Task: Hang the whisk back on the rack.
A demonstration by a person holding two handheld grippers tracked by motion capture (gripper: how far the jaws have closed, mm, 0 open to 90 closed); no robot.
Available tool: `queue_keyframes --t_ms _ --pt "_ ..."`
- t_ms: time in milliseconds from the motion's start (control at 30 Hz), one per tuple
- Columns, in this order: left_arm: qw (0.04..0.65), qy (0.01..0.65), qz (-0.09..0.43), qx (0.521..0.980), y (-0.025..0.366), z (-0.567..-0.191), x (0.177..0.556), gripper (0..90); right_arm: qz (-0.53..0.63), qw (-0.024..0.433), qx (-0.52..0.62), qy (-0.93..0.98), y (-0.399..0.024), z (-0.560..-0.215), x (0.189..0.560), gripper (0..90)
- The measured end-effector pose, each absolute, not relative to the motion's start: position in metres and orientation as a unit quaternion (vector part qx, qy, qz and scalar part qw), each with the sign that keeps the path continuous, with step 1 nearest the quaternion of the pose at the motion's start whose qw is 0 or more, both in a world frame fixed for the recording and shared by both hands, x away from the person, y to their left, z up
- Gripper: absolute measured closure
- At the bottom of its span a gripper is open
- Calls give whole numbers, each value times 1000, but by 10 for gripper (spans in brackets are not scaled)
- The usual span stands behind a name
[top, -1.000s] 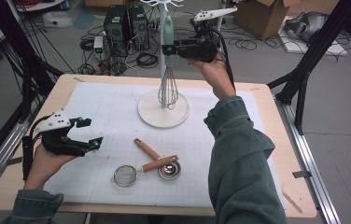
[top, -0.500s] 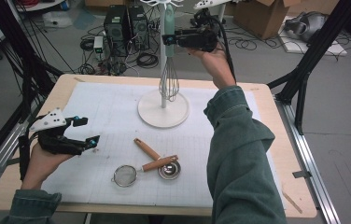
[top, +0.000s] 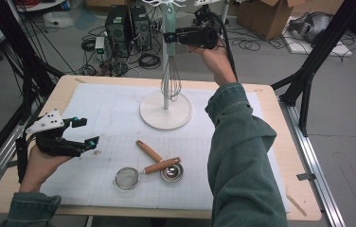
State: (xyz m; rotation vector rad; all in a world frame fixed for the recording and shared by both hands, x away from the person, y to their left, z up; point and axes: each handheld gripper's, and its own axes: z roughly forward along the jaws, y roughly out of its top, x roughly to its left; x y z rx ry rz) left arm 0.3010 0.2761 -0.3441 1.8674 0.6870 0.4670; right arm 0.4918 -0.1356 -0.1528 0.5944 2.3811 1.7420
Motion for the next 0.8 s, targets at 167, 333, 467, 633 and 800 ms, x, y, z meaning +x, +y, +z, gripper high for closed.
queue_keyframes --t_ms 167,333,467,633,800 --pt "520 286 195 781 278 -345 302 173 573 64 200 792 -135 -155 495 671" --pt "523 294 193 777 281 -346 302 172 571 67 203 793 -134 -158 499 670" --pt "523 295 192 776 283 -347 302 169 576 66 205 788 -134 -160 501 669" --pt "522 293 192 777 283 -347 303 169 578 69 205 787 -132 -161 504 664" --pt "522 292 190 778 280 -347 303 168 581 67 213 782 -130 -163 506 647"
